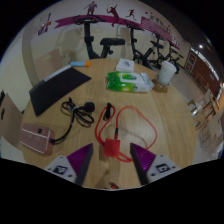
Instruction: Unplug charger
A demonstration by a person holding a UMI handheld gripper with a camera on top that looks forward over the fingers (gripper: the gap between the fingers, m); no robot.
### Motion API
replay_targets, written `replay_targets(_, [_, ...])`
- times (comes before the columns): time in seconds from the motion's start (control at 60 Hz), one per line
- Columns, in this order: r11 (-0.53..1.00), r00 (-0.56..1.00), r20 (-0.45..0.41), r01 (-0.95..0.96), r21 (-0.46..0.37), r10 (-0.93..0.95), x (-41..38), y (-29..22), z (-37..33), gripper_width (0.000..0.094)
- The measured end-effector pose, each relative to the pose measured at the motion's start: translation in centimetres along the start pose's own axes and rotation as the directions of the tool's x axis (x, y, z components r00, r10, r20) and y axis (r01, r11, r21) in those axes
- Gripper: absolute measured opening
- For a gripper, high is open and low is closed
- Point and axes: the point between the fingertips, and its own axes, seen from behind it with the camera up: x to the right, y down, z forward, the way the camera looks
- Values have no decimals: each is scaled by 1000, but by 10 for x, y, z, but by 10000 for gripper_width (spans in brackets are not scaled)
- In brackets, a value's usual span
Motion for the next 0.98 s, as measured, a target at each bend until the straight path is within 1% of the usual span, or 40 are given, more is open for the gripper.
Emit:
replay_targets(0.033, [1000,1000,4,-12,23,12,-2,-4,-11,871])
replay_targets(0.067, [999,1000,1,-23,27,23,-4,-9,-27,844])
replay_targets(0.15, [997,999,6,-32,65,32,-7,-5,-76,847])
replay_targets(0.3, [989,999,-3,-37,144,38,-27,6,-191,847])
replay_targets(0.417, [983,998,-22,-48,178,53,-45,30,-275,852])
replay_targets(0.55, [978,995,-50,-78,191,89,-62,69,-341,856])
replay_targets(0.617, [975,992,-69,-89,206,105,-70,85,-363,860])
replay_targets(0.633, [974,991,-76,-90,207,108,-71,89,-368,850])
replay_targets(0.767, [973,984,-124,-98,209,126,-83,119,-397,861])
replay_targets(0.85, [972,983,-120,-114,207,141,-94,133,-408,855])
replay_targets(0.983, [975,979,-147,-108,195,138,-104,147,-417,862])
